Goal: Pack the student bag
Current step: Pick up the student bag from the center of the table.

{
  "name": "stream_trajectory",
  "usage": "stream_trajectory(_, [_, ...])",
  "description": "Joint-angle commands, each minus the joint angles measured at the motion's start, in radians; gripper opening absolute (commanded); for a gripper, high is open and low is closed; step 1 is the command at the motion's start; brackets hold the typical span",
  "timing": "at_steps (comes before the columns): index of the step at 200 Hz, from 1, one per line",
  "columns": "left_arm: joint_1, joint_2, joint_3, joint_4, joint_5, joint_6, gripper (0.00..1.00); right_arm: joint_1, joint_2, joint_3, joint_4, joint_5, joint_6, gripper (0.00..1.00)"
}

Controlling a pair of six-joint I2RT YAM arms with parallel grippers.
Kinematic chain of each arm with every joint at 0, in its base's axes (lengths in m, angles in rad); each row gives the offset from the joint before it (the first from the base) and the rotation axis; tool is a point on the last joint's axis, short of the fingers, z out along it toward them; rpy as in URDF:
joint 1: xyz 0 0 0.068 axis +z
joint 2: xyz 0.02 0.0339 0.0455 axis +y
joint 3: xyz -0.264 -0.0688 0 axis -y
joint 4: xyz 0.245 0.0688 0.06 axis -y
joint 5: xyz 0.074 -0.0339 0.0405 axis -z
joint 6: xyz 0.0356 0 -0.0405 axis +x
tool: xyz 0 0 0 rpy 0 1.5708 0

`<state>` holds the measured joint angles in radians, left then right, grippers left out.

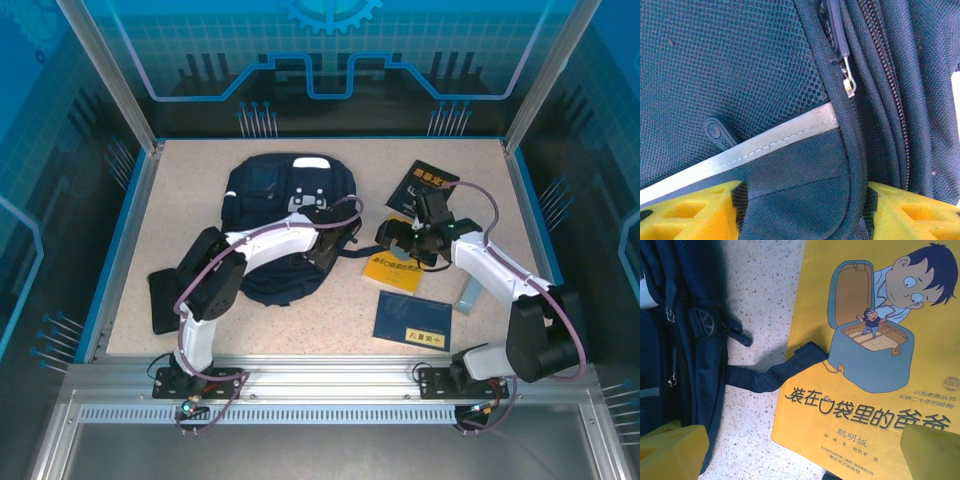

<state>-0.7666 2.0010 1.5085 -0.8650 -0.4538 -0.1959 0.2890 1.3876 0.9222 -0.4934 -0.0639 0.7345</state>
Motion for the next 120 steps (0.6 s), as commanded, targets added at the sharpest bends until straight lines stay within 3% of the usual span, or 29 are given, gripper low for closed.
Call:
stream_trajectory(1, [-0.018,0.044,0.038,-0.048,-0.08,-0.004,0.63,-0.014,0.004,-0.01,0.003,-0.02,0.018,1.0])
stream_trajectory(44, [-0.03,0.065,0.064,-0.058,-0.169,0.013,0.55,-0.015,-0.005,-0.009,0.008,-0.026,0.015,1.0])
stream_trajectory(97, [-0.03,0.043,0.1,-0.067,-0.249,0.059,0.23,-0.016,-0.011,-0.013,0.024,-0.041,0.01,1.0])
stream_trajectory(120, [-0.03,0.011,0.099,-0.073,-0.248,0.09,0.17,-0.015,-0.016,-0.015,0.023,-0.033,0.009,1.0])
